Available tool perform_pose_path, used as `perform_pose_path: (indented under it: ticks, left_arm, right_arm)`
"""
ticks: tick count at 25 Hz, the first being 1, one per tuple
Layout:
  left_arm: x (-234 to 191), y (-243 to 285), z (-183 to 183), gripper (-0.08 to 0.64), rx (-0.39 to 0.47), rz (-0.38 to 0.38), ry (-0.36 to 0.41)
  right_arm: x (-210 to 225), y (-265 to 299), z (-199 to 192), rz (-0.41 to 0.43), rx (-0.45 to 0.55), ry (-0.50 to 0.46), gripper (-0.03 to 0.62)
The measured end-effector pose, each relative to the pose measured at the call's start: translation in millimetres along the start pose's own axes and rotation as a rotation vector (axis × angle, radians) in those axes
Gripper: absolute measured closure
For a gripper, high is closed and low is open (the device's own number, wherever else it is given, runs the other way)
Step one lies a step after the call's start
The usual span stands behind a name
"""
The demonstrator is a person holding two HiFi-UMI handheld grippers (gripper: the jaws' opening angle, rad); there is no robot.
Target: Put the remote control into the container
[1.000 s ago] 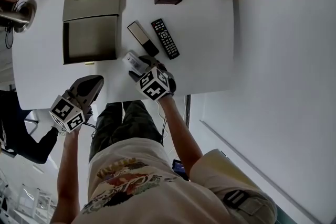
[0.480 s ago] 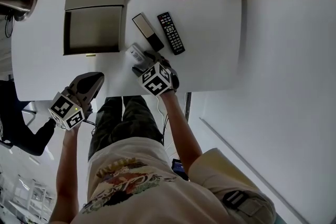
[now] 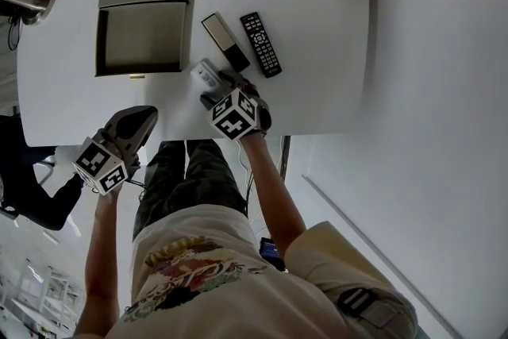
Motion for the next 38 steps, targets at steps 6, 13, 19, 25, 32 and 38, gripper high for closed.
perform_pose_path:
  ticks: [6,13,19,25,32,38]
  left_arm:
    - [8,3,0,0.555,-0.003,-0.005,-0.004]
    - [18,8,-4,0.555,0.007,-0.021,-0.007]
    - [24,7,1,0.555,0.015,-0.004,-0.005]
    - [31,3,6,0.555,0.032,0.016,-0.010]
    - [40,-1,13,0.555,0.036,0.047,-0.004]
    - [37,-3,17,0.555,0.047,0.077,0.002]
  right_arm:
    - [0,1,2,0.000,-0.027,0.020,0.293]
    - [1,2,3,-0.010,-0.055,0.035,0.295]
    - [4,1,1,-0.033,0.009,0.056,0.296]
    - [4,1,2,-0.041,0.040,0.076,0.353]
    - [8,-3,0,-0.013,0.104,0.152,0.359]
    - [8,-7,-1,0.015,0.124,0.168,0.360]
Point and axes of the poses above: the fingertips, and each gripper's own axes: y forward along the fingers, x to its right, z out of its top, the point moved 4 cm from there along -y, backward along the fingers, and after that the axes turned 5 degrees about z, right-handed, at the moved point
